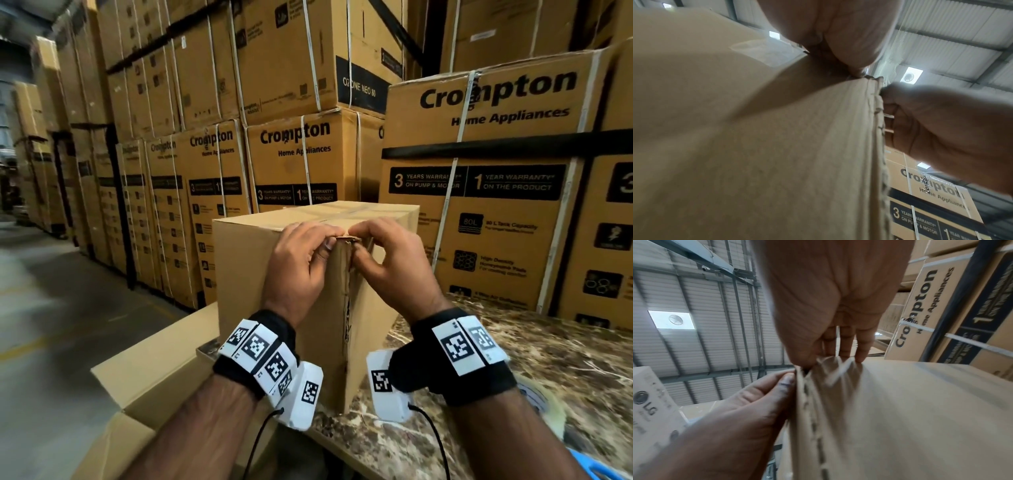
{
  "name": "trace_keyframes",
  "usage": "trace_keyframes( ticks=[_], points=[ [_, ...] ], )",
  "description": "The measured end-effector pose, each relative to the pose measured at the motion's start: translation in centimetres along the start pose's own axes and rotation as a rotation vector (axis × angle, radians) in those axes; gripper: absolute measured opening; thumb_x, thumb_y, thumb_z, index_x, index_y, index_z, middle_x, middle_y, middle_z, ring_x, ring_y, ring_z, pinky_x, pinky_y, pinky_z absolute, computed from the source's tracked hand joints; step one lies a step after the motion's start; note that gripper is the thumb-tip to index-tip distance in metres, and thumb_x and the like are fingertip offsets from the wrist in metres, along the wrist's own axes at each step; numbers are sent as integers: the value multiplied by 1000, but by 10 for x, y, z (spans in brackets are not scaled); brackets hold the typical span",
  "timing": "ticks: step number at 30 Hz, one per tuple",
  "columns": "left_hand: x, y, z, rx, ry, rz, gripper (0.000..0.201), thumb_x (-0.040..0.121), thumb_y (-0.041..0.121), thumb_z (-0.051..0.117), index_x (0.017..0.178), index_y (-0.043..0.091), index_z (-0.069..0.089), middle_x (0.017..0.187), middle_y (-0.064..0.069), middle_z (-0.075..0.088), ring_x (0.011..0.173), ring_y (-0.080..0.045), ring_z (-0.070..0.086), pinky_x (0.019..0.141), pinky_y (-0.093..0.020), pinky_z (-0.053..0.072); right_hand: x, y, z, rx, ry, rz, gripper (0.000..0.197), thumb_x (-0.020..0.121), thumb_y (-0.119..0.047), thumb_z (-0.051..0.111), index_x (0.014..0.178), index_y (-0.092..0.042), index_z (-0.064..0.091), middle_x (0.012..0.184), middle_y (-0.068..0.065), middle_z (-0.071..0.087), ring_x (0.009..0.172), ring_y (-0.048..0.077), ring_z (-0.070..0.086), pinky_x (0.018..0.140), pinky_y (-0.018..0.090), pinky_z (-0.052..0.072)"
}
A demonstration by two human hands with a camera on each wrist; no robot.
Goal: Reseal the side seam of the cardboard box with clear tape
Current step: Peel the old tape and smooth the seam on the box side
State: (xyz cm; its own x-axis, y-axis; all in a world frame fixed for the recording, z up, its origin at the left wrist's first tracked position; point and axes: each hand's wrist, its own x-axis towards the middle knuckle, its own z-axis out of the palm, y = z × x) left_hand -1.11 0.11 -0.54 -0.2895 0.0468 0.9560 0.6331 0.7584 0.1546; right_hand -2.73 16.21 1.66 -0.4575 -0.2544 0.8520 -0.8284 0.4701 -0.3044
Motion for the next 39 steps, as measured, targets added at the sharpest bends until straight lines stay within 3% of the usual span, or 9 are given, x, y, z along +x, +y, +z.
trace_keyframes(
  ticks=[3,7,14,20,24,27,33,37,39],
  points=[
    [0,-3,-3,-15,-20,20,21,94,10,55,110,14,69,106,-1,68,104,-14,56,94,-18,39,-12,9,-4,94,-58,-28,30,89,-9,58,118,-13,63,113,-4,63,107,10,58,97,33,49],
    [-1,-5,0,-40,-5,24,20,95,11,55,109,11,69,105,-2,68,103,-18,58,92,-28,44,-16,11,-2,108,-113,-55,43,83,-15,56,126,-13,57,121,-5,58,117,9,53,106,35,44],
    [2,-9,-1,-55,8,41,19,95,10,55,106,10,70,101,-3,69,100,-20,60,90,-29,46,-16,7,6,90,-80,-36,44,81,-21,58,124,-15,55,117,-5,56,113,9,51,103,32,44],
    [3,-14,-5,-75,-11,36,19,95,9,54,106,10,70,101,-2,69,99,-18,59,89,-26,46,-9,-2,18,-1,-27,26,33,79,-23,56,111,-16,55,104,-3,55,100,12,50,92,33,46],
    [2,-12,-3,-88,5,25,20,96,11,53,107,10,70,102,0,68,100,-18,59,90,-35,48,-6,-1,21,-79,-22,33,30,78,-26,52,108,-17,53,102,-5,50,98,13,46,87,29,43],
    [1,-12,-1,-92,14,9,22,96,14,51,107,9,70,102,2,67,100,-17,59,93,-43,48,-6,1,21,-123,-49,17,29,81,-19,57,109,-19,50,105,-6,47,100,12,42,88,26,41],
    [2,-12,-3,-110,8,15,21,96,12,52,106,9,70,100,3,67,100,-19,59,89,-38,49,-11,7,11,-55,-119,-34,38,87,-13,60,123,-18,50,118,-5,50,112,11,45,98,24,38],
    [4,-17,-4,-115,-16,28,20,96,9,53,106,10,70,101,1,68,100,-18,59,89,-36,49,-16,8,5,18,-183,-74,53,80,-17,55,132,-14,46,127,-3,49,120,6,41,104,11,27],
    [4,-20,-5,-117,-20,24,19,96,9,54,106,10,70,101,0,68,101,-18,59,89,-36,49,-15,5,7,-1,-210,-65,57,79,-17,57,135,-15,44,131,-2,47,124,8,40,107,15,26]
  ],
)
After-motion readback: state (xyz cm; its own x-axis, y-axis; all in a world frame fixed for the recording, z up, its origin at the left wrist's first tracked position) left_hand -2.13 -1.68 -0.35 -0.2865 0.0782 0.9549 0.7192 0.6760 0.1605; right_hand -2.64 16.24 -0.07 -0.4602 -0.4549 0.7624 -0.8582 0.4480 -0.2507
